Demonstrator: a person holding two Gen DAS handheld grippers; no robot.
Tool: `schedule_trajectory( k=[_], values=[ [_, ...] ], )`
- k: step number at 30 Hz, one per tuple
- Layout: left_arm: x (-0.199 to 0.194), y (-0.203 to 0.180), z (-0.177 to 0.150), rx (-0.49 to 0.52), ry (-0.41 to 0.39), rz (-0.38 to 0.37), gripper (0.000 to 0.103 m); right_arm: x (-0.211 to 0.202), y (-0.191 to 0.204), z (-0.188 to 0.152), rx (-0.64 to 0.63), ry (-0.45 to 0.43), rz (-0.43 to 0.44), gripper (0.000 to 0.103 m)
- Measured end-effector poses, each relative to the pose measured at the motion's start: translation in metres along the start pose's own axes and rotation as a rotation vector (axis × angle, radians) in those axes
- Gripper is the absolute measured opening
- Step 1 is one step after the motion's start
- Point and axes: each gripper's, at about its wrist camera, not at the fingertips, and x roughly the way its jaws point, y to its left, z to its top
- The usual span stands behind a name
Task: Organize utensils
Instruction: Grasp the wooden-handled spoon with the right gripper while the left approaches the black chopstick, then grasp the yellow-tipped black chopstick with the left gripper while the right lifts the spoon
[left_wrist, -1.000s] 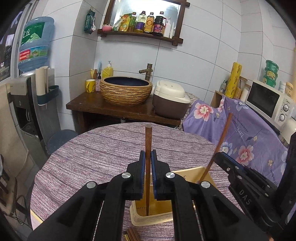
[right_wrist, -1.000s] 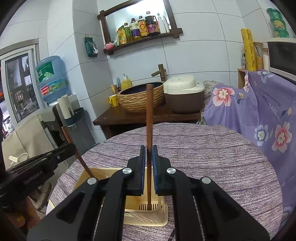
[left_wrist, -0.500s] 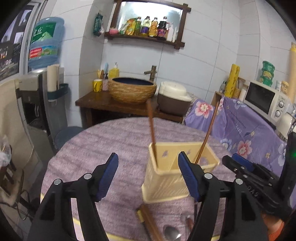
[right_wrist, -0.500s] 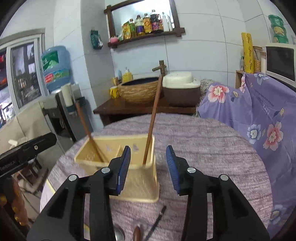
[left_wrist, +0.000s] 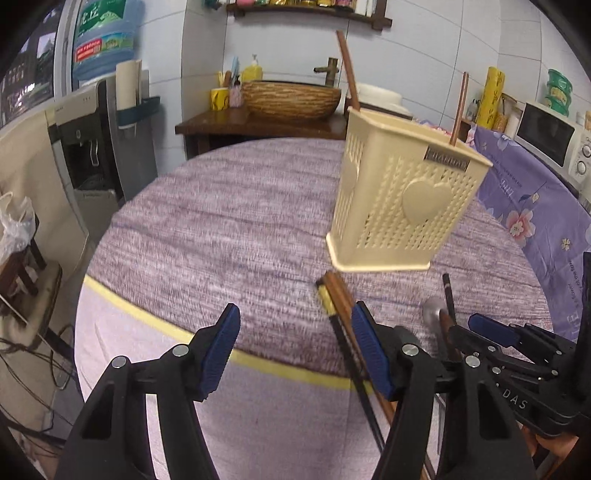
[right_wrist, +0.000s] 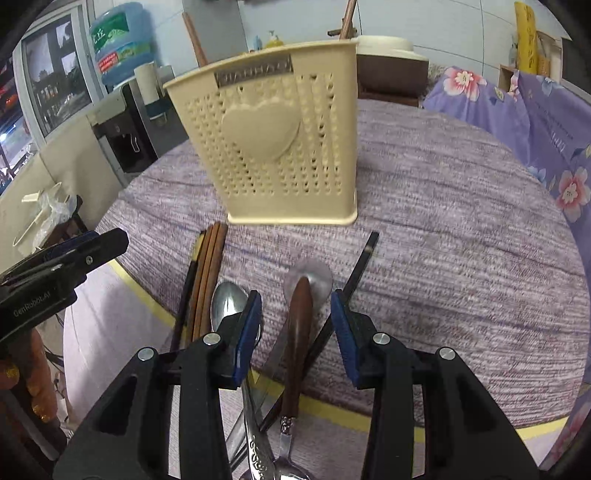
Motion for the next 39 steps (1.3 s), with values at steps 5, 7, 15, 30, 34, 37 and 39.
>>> schedule_trajectory(
  k=[5, 7, 15, 30, 34, 37, 39],
  values=[
    [0.006, 0.005, -0.012, -0.017, 0.038, 0.002, 0.056, 0.010, 0.002, -0.009, 0.008, 0.021, -0.005, 0.034],
    [0.008, 0.005, -0.016, -0.021, 0.052, -0.003, 0.054, 0.012, 0.003, -0.009, 0.007, 0.025, -0.007, 0.032],
    [0.013, -0.002, -0.024, -0.016, 0.079, -0.021, 0.053, 0.018, 0.002, -0.006, 0.004, 0.036, -0.002, 0.027],
    [0.025, -0.015, -0.024, -0.003, 0.123, -0.043, 0.043, -0.003, -0.013, -0.008, 0.084, -0.014, 0.064, 0.016],
    [0.031, -0.027, -0.023, 0.012, 0.138, -0.049, 0.038, -0.023, -0.017, -0.013, 0.096, -0.060, 0.047, 0.016],
    [0.037, -0.037, -0.027, 0.036, 0.160, -0.030, 0.032, -0.037, -0.016, -0.017, 0.100, -0.079, 0.030, 0.016],
    [0.041, -0.040, -0.031, 0.034, 0.181, -0.016, 0.028, -0.045, -0.016, -0.018, 0.098, -0.094, 0.025, 0.016]
  ],
)
